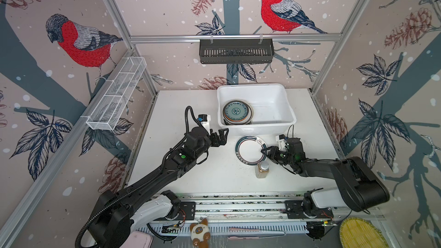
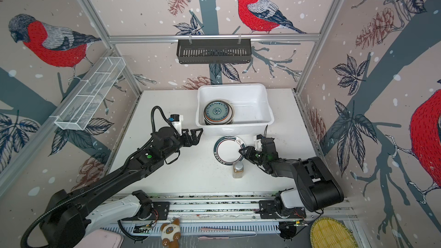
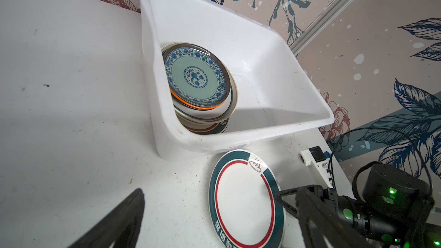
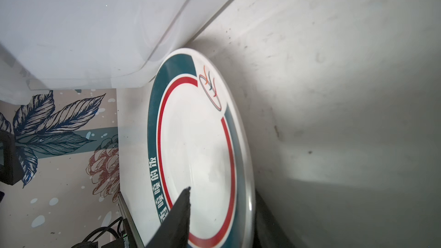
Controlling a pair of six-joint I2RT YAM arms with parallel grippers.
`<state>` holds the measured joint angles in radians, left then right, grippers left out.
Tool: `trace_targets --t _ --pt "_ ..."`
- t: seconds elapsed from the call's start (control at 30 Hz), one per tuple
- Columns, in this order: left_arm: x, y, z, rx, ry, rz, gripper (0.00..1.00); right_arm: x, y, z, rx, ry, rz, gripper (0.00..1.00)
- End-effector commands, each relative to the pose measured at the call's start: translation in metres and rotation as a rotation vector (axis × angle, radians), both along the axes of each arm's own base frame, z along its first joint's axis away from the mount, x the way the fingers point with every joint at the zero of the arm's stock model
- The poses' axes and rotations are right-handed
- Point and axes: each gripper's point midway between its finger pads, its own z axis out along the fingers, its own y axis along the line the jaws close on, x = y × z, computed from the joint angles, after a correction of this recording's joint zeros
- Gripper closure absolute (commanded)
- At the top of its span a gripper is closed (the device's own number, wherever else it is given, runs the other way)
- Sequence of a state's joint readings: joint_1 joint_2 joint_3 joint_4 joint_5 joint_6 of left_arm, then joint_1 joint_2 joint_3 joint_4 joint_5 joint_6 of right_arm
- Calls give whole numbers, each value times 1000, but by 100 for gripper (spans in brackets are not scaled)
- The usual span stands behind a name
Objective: Place the plates into the plastic bin on the countertop
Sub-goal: 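Grasp the green-rimmed white plate's edge with the right gripper and tilt it up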
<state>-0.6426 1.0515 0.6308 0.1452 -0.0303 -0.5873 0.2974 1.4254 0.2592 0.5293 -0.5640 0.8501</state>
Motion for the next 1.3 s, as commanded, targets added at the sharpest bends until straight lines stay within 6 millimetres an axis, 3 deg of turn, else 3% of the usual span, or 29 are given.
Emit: trace_targets --t 0.0,0.27,0.5,0.77,1.27 --pt "3 2 6 -9 -13 21 2 -8 -7 -21 -77 70 -14 67" --pt "2 5 5 -6 -12 30 2 -3 -1 -21 -97 67 5 85" --pt "1 7 6 -4 -15 35 2 1 4 -18 -117 56 19 95" --pt "-1 11 6 -1 -21 48 2 4 9 -3 -135 8 42 99" --pt "-2 18 7 3 -37 69 2 25 27 49 -285 -196 201 100"
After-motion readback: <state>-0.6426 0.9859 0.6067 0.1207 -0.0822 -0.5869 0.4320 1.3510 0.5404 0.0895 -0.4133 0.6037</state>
